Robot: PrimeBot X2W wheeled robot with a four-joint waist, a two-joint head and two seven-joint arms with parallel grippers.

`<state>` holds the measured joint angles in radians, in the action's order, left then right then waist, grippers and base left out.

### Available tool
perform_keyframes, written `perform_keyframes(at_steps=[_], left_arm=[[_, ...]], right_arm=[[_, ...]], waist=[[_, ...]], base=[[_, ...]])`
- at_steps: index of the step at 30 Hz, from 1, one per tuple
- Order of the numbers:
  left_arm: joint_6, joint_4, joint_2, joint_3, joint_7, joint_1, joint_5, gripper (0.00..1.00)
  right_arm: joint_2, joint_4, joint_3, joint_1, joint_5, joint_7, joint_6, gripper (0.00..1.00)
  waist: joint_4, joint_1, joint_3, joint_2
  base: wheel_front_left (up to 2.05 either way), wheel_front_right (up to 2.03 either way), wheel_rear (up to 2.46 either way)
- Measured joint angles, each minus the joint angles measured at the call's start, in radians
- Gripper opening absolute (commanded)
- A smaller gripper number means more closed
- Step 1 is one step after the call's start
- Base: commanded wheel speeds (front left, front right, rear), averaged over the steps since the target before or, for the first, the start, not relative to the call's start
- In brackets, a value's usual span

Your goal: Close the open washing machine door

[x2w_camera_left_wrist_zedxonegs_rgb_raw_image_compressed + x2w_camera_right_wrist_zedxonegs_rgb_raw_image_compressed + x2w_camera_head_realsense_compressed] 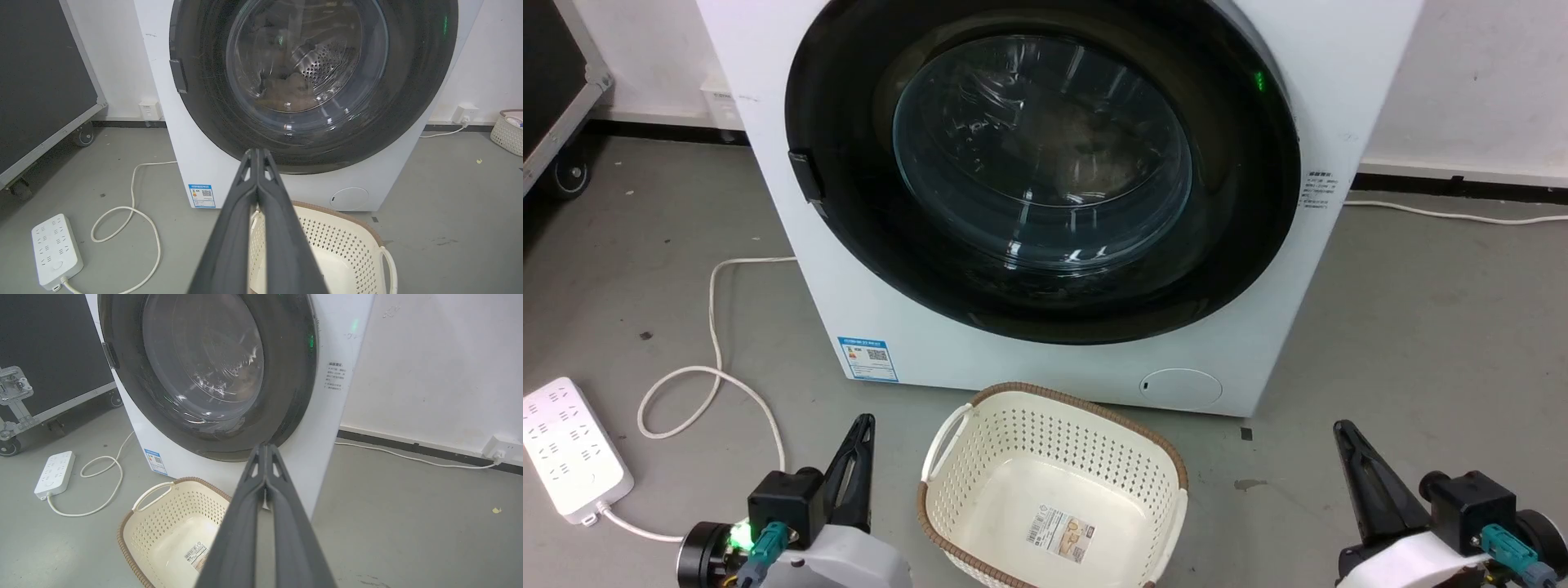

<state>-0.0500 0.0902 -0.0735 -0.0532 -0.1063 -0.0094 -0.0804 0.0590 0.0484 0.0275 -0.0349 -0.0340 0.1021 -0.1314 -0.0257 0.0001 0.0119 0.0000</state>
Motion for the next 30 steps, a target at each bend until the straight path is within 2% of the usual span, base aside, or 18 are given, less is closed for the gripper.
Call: perform_keyframes(at_steps=[30], left_arm=[[0.026, -0.049, 0.014, 0.030, 0.060, 0.000, 0.044, 0.00]], right_arm=[[-0.001, -0.024, -0.015, 0.009, 0.018, -0.058, 0.000, 0.00]], waist=[[0.015, 0.0000, -0.007, 0.0000]], base=[[0.00, 0.00, 0.00]])
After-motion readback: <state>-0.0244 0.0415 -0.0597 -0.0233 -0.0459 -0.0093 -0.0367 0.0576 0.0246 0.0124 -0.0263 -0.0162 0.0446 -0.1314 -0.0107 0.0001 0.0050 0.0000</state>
